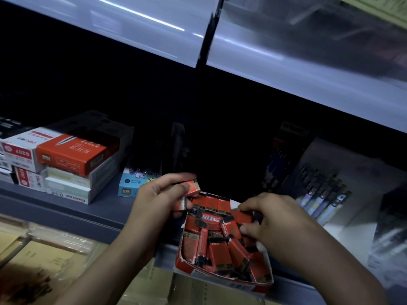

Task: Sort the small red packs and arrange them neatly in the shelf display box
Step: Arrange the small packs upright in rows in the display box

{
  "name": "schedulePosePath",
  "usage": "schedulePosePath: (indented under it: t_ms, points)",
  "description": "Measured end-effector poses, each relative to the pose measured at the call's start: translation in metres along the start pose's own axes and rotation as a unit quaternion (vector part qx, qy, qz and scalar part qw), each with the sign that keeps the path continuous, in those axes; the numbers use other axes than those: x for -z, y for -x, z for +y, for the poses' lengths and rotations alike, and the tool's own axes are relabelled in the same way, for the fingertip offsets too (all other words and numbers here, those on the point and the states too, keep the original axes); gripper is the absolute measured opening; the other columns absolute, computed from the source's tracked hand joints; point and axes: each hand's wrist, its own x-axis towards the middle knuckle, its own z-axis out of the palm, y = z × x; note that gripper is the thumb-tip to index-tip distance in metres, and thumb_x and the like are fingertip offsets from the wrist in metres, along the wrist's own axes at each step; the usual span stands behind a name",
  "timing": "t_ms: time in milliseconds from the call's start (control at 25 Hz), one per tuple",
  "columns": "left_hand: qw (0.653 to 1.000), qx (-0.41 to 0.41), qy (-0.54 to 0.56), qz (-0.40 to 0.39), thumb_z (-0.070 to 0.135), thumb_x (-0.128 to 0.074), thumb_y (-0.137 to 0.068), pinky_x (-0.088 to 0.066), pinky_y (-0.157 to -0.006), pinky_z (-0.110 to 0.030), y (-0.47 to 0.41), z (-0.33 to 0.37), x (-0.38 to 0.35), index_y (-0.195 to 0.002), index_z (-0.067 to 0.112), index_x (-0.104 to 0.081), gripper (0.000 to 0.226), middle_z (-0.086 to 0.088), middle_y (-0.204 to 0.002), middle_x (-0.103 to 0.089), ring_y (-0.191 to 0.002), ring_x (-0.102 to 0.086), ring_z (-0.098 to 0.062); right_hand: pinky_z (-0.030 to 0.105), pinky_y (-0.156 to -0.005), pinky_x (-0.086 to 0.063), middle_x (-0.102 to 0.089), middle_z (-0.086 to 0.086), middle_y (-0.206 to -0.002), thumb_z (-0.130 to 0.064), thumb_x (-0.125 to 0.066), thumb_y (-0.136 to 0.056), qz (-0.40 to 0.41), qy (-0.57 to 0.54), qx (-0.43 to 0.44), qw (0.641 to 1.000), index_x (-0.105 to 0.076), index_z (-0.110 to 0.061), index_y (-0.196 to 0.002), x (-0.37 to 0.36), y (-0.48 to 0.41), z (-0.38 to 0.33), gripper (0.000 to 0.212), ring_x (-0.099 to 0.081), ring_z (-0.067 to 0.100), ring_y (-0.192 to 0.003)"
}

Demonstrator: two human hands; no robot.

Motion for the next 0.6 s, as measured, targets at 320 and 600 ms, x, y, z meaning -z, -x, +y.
schedulePosePath:
  t_ms: [320, 600]
  points:
    - [1.0, -0.017, -0.017, 0.001, 0.013, -0.063, -0.097, -0.049, -0.067, -0.033, -0.002, -0.003, -0.001, -0.103, 0.023, -0.081, 0.021, -0.004, -0.071, -0.071, -0.066, -0.065, -0.015, 0.027, -0.074, -0.054, -0.057, -0.014, -0.078, -0.024, -0.075, -0.09, 0.035, -0.004, 0.017, 0.999, -0.054, -0.038, -0.13, -0.002, -0.001, 0.001, 0.047, -0.065, 0.008, -0.081]
    - [0.998, -0.049, -0.035, -0.034, 0.036, -0.057, -0.1, -0.057, -0.083, -0.054, 0.006, 0.003, -0.006, -0.104, 0.023, -0.081, 0.027, -0.03, -0.098, -0.073, -0.093, -0.071, -0.048, 0.014, -0.051, -0.039, -0.068, -0.001, -0.073, -0.028, -0.085, -0.081, 0.111, -0.228, 0.078, 0.964, -0.063, -0.044, -0.102, 0.006, 0.003, -0.025, 0.034, -0.055, 0.003, -0.05]
